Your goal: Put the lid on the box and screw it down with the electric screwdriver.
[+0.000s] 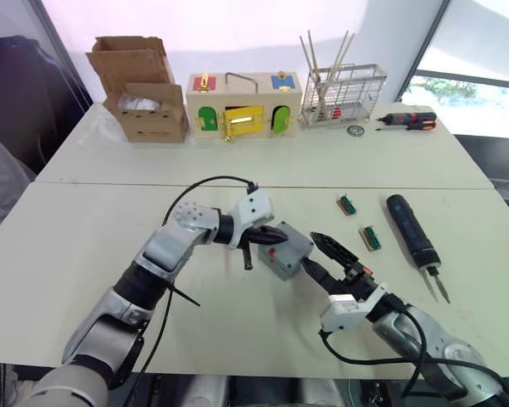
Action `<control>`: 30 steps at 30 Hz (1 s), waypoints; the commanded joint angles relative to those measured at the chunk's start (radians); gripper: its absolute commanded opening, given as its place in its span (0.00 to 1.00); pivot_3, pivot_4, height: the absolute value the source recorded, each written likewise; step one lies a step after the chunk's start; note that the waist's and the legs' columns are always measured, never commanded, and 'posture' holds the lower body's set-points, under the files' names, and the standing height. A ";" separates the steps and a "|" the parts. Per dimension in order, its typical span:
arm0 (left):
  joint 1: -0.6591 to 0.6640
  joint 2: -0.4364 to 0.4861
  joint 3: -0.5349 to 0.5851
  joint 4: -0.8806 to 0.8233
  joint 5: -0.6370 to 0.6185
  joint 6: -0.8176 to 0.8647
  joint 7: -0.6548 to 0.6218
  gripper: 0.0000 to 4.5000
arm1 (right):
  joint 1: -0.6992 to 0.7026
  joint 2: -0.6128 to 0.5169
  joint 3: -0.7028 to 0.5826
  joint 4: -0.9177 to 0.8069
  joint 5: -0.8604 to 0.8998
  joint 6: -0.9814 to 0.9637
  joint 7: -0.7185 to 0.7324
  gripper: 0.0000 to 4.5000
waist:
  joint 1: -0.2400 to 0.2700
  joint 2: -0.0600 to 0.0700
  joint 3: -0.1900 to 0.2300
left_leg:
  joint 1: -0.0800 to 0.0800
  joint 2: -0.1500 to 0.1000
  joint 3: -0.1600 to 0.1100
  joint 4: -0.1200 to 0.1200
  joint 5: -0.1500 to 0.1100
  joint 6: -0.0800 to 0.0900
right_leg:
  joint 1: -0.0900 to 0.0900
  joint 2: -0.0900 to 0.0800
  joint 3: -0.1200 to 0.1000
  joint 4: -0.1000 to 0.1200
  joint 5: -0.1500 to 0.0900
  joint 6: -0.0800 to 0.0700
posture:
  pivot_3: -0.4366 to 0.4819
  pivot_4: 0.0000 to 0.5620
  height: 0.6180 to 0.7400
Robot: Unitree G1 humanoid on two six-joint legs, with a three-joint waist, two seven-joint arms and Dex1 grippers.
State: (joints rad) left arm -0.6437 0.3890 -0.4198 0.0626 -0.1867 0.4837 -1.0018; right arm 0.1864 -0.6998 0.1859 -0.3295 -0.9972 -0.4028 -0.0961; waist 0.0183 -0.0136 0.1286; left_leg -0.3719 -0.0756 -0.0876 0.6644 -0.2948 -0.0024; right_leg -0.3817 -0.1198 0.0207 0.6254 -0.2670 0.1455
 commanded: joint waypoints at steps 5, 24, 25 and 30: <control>0.049 0.008 -0.079 0.087 0.096 0.030 0.024 0.00 | 0.053 -0.041 -0.031 0.000 -0.007 -0.053 -0.051 0.99 | 0.001 0.000 0.000 | 0.002 0.000 -0.002 0.000 -0.001 0.001 | 0.007 0.000 -0.001 -0.007 0.000 0.000 | 0.48 0.27 0.92; 0.071 -0.029 -0.095 0.056 0.124 0.032 0.055 0.00 | 0.073 -0.145 -0.079 0.011 0.133 -0.238 -0.010 0.99 | -0.007 0.002 0.000 | 0.004 0.001 -0.002 0.000 -0.001 0.002 | 0.009 0.000 -0.001 -0.010 -0.001 -0.002 | 0.48 0.27 0.92; 0.072 -0.033 -0.095 0.052 0.125 0.034 0.056 0.00 | 0.071 -0.148 -0.086 0.015 0.153 -0.243 0.003 0.99 | -0.005 0.002 0.000 | 0.005 0.001 -0.002 0.000 -0.001 0.002 | 0.010 0.000 -0.001 -0.010 -0.001 -0.002 | 0.48 0.27 0.92; 0.080 -0.049 -0.056 0.018 0.097 0.015 0.055 0.00 | 0.088 -0.151 -0.128 0.023 0.226 -0.259 0.036 0.99 | -0.003 0.002 0.000 | 0.005 0.001 -0.002 0.000 -0.001 0.002 | 0.010 0.000 -0.001 -0.010 -0.002 -0.002 | 0.48 0.27 0.92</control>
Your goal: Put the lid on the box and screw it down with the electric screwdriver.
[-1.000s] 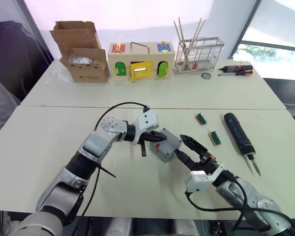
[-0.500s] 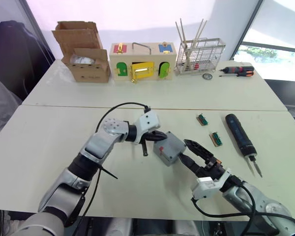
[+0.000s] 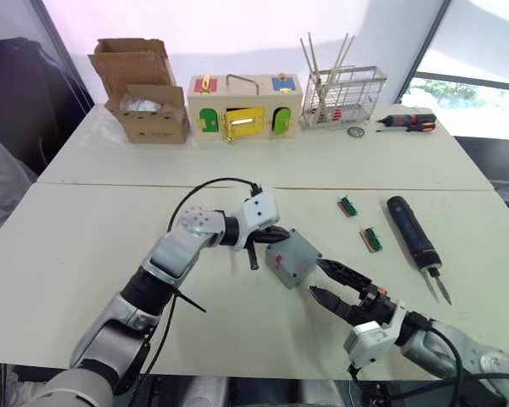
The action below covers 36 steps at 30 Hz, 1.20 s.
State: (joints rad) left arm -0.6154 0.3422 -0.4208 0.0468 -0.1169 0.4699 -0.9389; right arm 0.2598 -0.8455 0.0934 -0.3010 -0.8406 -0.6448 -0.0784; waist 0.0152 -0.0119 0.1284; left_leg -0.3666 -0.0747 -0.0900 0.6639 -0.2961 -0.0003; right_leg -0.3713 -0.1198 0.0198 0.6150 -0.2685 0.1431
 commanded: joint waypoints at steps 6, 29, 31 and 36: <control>0.029 -0.004 0.204 -0.122 -0.230 0.157 -0.042 0.00 | 0.119 0.086 -0.137 -0.095 0.403 0.117 0.138 0.99 | -0.004 0.003 0.007 | -0.005 0.001 0.000 0.000 0.000 0.000 | -0.005 0.000 0.000 0.000 0.000 0.000 | 0.48 0.27 0.92; -0.084 -0.003 0.150 0.281 -0.119 -0.043 -0.069 0.00 | -0.004 0.156 -0.189 -0.419 1.400 1.134 0.599 0.01 | -0.002 0.004 0.021 | -0.022 0.001 0.001 0.001 0.002 -0.003 | -0.025 0.001 0.002 0.006 0.003 0.002 | 0.48 0.27 0.92; -0.084 -0.015 0.141 0.291 -0.105 -0.058 -0.074 0.00 | 0.003 0.153 -0.188 -0.415 1.371 1.122 0.610 0.01 | -0.005 0.004 0.022 | -0.023 0.001 0.001 0.001 0.002 -0.003 | -0.027 0.001 0.002 0.007 0.003 0.002 | 0.48 0.27 0.92; -0.046 -0.022 0.105 0.254 -0.064 -0.078 -0.072 0.00 | 0.044 0.140 -0.158 -0.388 1.328 1.115 0.659 0.01 | -0.003 0.004 0.022 | -0.023 0.002 0.001 0.001 0.002 -0.003 | -0.029 0.001 0.002 0.010 0.003 0.003 | 0.48 0.27 0.92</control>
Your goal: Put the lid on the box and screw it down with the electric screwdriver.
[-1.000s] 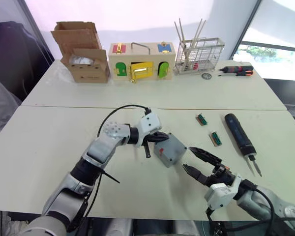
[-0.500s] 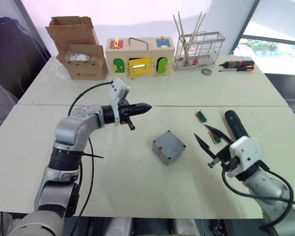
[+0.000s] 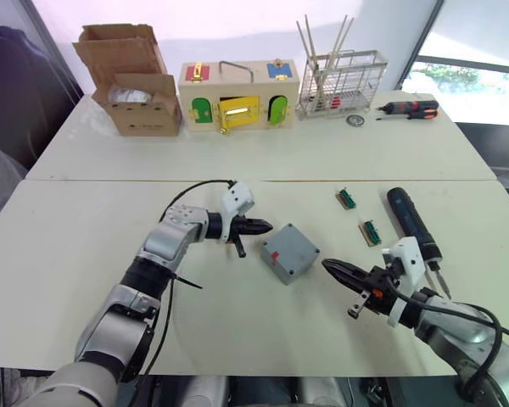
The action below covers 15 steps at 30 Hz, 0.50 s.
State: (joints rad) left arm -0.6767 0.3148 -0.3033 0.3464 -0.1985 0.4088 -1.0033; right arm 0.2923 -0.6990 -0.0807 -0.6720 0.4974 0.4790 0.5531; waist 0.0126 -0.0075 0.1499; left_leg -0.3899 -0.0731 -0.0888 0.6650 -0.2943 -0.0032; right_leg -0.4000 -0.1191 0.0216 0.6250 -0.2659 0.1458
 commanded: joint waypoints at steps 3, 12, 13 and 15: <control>0.051 0.011 -0.019 -0.100 0.023 0.001 -0.008 0.00 | -0.027 0.004 0.071 0.001 -0.022 0.026 0.035 0.01 | -0.002 0.000 0.000 | 0.000 0.000 0.000 0.000 0.000 0.000 | 0.000 0.000 0.000 0.001 0.000 0.000 | 0.48 0.27 0.92; 0.130 0.036 -0.038 -0.252 0.013 0.088 0.014 0.00 | -0.184 0.073 0.191 0.149 -0.107 0.049 0.022 0.01 | 0.000 0.000 0.000 | 0.000 0.000 0.000 0.000 0.000 -0.001 | -0.002 0.000 0.001 0.003 0.000 0.000 | 0.48 0.27 0.92; 0.136 0.036 -0.038 -0.262 0.011 0.097 0.018 0.00 | -0.202 0.085 0.195 0.172 -0.119 0.042 0.016 0.01 | 0.000 0.000 0.000 | 0.000 0.000 0.000 0.000 0.000 -0.001 | -0.003 0.000 0.000 0.003 0.000 0.000 | 0.48 0.27 0.92; 0.146 0.037 -0.041 -0.284 0.009 0.112 0.025 0.00 | -0.236 0.116 0.191 0.216 -0.135 0.032 0.002 0.01 | 0.000 0.000 0.000 | 0.000 0.000 0.001 0.000 0.001 -0.001 | -0.003 0.000 0.001 0.004 0.000 0.000 | 0.48 0.27 0.92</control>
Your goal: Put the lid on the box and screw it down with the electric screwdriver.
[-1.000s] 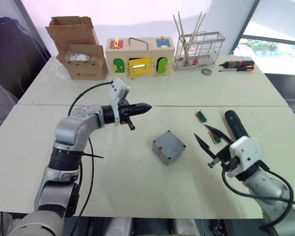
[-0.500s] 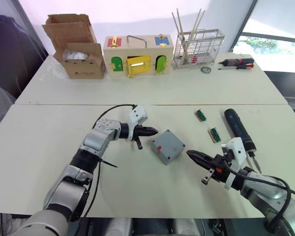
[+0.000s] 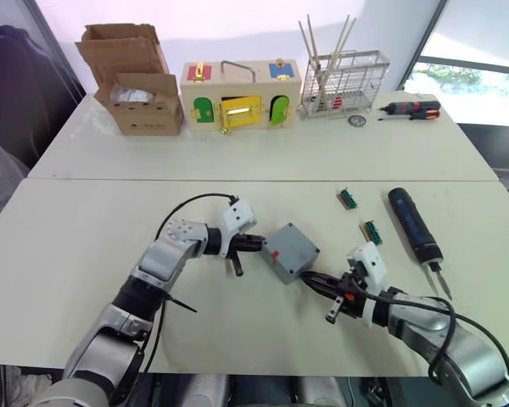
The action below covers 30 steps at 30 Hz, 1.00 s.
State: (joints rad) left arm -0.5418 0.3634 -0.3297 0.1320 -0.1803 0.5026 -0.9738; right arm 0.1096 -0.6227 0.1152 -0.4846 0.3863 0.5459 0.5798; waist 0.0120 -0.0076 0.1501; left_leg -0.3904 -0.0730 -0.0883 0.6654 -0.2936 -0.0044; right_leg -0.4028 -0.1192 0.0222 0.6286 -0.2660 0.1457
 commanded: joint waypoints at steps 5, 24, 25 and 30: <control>0.041 -0.002 -0.018 -0.144 -0.023 0.066 0.011 0.00 | -0.105 0.059 -0.010 0.089 -0.071 -0.061 -0.013 0.01 | 0.000 0.000 0.000 | 0.000 0.000 0.000 0.000 0.000 0.000 | -0.001 0.000 0.000 0.001 0.000 0.000 | 0.48 0.27 0.92; 0.044 0.025 0.055 -0.172 -0.013 0.102 0.068 0.00 | -0.095 0.042 -0.120 0.101 -0.082 -0.053 0.015 0.01 | 0.001 0.000 0.000 | 0.000 0.000 0.000 0.000 0.000 -0.001 | -0.001 0.000 0.000 0.001 0.000 0.000 | 0.48 0.27 0.92; 0.041 0.033 0.072 -0.175 -0.018 0.106 0.077 0.00 | -0.090 0.044 -0.139 0.093 -0.078 -0.045 0.003 0.01 | 0.001 0.000 0.000 | 0.000 0.000 0.000 0.000 0.000 -0.001 | -0.001 0.000 0.000 0.001 0.000 0.000 | 0.48 0.27 0.92; 0.021 0.100 0.189 -0.245 -0.077 0.136 0.092 0.00 | -0.036 0.029 -0.272 0.016 -0.019 0.054 -0.032 0.01 | 0.000 0.001 0.000 | -0.001 0.000 0.000 -0.001 0.000 -0.001 | -0.003 0.000 0.000 0.001 0.000 0.000 | 0.48 0.27 0.92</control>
State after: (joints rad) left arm -0.5044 0.4607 -0.1744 -0.0540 -0.2269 0.6331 -0.8836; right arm 0.0713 -0.5877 -0.1222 -0.4072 0.3384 0.5882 0.5486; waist 0.0123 -0.0071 0.1502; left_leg -0.3913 -0.0728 -0.0882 0.6646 -0.2932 -0.0052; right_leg -0.4053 -0.1192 0.0226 0.6298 -0.2660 0.1457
